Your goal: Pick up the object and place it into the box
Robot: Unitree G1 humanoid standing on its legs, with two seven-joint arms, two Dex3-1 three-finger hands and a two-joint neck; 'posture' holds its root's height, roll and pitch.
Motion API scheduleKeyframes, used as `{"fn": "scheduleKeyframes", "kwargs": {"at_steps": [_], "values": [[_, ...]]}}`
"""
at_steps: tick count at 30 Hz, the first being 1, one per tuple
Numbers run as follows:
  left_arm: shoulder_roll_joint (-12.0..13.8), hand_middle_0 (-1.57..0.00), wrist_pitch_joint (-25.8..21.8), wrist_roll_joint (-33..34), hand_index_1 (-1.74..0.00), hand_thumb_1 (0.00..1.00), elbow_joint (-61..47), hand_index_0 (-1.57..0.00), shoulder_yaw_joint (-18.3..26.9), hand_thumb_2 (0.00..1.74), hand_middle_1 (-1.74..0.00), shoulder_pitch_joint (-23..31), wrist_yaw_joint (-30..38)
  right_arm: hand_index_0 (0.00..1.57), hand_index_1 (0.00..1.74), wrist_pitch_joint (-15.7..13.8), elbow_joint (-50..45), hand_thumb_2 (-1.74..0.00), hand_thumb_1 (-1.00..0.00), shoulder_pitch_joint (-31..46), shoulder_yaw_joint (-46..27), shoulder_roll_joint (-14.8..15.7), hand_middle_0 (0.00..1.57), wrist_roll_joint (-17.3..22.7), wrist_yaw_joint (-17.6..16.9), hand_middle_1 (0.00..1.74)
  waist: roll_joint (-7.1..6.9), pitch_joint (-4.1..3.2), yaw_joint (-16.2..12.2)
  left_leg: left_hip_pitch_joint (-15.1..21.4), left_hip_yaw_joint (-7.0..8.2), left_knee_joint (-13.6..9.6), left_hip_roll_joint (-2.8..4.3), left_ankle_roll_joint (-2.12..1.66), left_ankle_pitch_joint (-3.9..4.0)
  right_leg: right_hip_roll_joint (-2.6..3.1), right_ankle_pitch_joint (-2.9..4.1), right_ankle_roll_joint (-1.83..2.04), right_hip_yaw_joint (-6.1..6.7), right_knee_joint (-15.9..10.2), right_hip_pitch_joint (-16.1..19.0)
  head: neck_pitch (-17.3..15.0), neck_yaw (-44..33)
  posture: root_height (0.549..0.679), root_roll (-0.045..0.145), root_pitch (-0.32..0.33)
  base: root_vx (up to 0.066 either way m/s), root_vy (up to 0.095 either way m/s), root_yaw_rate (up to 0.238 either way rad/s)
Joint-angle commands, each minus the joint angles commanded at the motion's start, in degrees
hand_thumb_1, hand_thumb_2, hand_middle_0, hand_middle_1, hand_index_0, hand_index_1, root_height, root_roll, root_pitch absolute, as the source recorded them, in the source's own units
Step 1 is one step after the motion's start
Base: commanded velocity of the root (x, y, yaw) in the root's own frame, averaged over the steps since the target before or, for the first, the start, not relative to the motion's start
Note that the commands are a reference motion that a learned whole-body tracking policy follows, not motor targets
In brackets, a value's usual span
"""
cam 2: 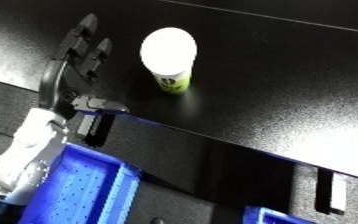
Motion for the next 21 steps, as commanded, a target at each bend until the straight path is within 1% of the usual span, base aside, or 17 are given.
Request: {"fn": "scheduleKeyframes", "kwargs": {"at_steps": [6,12,15,18,21], "values": [[-0.46,0.00,0.96,0.60,0.00,0.00,3.92,0.00,-2.23,0.00,0.00,-3.43,1.34,0.00,0.00,0.44,-0.62,0.00,0.00,-1.03,0.66,0.07,0.00,-0.04,-0.34,0.00,-0.21,0.67,-1.25,-1.06,0.73,1.30,0.16,0.32,-0.54,0.22,0.23,0.17,0.69,0.77,-1.60,2.21,-0.73,0.625,0.024,-0.073,0.010,0.019,-0.091],[-0.86,0.00,2.32,2.52,0.00,0.00,8.68,0.00,-4.32,0.00,0.00,-7.11,2.00,0.00,0.00,1.06,-1.07,0.00,0.00,-2.17,1.01,-0.03,0.00,-0.23,-0.50,0.00,-0.48,1.36,-2.54,-1.78,1.52,1.75,0.43,0.64,-0.86,0.47,0.61,0.43,1.43,1.00,-2.93,4.37,-1.20,0.624,0.022,-0.065,-0.002,0.022,-0.076],[-1.06,0.00,2.67,3.38,0.00,0.00,11.10,0.00,-5.43,0.00,0.00,-9.06,1.97,0.00,0.00,1.18,-1.11,0.00,0.00,-2.73,1.28,-0.08,0.00,-0.08,-0.45,0.00,-0.68,1.69,-3.05,-2.17,1.83,2.14,0.59,0.79,-1.11,0.59,0.75,0.58,1.70,1.19,-3.60,5.98,-1.68,0.623,0.021,-0.061,-0.007,0.010,-0.067],[-1.25,0.00,3.01,4.15,0.00,0.00,13.19,0.00,-6.48,0.00,0.00,-11.05,2.00,0.00,0.00,1.25,-1.20,0.00,0.00,-3.27,1.64,-0.07,0.00,0.23,-0.49,0.00,-0.90,1.99,-3.54,-2.54,2.13,2.64,0.80,0.94,-1.41,0.67,0.83,0.73,1.92,1.47,-4.24,6.64,-2.43,0.622,0.020,-0.058,-0.012,0.006,-0.076],[-1.49,0.00,2.97,4.50,0.00,0.00,14.98,0.00,-7.42,0.00,0.00,-12.99,2.05,0.00,0.00,1.28,-1.26,0.00,0.00,-3.57,1.96,-0.03,0.00,0.47,-0.50,0.00,-1.13,2.15,-4.01,-2.67,2.39,2.96,1.00,1.04,-1.71,0.78,0.84,0.81,2.07,1.56,-4.52,7.18,-3.29,0.622,0.019,-0.056,-0.001,0.000,-0.073]]}}
